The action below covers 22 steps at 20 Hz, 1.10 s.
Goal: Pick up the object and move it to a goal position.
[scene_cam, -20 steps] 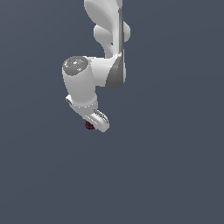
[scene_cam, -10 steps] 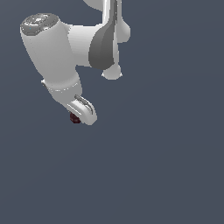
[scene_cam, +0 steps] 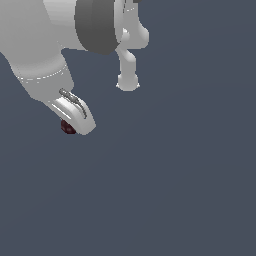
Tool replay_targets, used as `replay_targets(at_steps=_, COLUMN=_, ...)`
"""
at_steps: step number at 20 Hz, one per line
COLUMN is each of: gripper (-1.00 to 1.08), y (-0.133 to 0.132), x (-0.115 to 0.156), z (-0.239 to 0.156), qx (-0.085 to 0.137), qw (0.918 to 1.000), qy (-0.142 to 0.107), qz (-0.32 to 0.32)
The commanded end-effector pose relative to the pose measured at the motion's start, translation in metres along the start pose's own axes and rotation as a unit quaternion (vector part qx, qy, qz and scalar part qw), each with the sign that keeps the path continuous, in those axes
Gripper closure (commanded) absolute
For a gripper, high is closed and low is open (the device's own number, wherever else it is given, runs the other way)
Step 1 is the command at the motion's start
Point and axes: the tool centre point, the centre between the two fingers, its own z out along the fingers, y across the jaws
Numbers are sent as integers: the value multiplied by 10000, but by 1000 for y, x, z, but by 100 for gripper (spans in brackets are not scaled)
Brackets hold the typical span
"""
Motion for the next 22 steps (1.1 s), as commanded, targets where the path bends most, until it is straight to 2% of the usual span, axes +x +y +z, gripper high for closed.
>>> replay_targets(at_steps=1, gripper=108, y=1, x=7, z=-14, qx=1, qw=10000, qy=0, qz=-4)
replay_targets(at_steps=10, gripper=108, y=3, x=25, z=-49, qx=4, qw=10000, qy=-2, qz=-5)
replay_targets(at_steps=22, gripper=108, y=4, x=34, z=-64, qx=5, qw=10000, qy=-2, qz=-2)
